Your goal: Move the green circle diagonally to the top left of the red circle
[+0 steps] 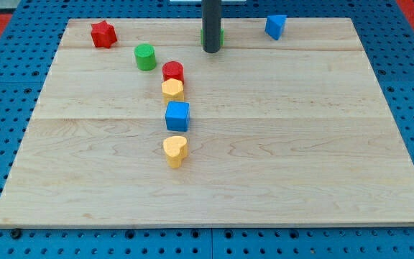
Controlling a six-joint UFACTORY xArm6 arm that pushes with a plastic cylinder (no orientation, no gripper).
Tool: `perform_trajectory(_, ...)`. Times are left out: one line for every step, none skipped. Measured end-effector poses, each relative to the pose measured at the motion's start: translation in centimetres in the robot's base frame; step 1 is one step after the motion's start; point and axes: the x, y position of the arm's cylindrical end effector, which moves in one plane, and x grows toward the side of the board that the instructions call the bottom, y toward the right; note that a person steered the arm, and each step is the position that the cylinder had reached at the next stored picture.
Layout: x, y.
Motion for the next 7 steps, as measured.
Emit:
perform_trajectory(-0.8,0.0)
perform_trajectory(2.9,-1.5)
perform_trajectory(4.3,-7.2)
perform_trajectory(4.4,-7.3)
perform_trajectory(5.2,-8.8)
perform_trajectory(4.2,-12.1)
perform_trajectory(4.6,-12.5)
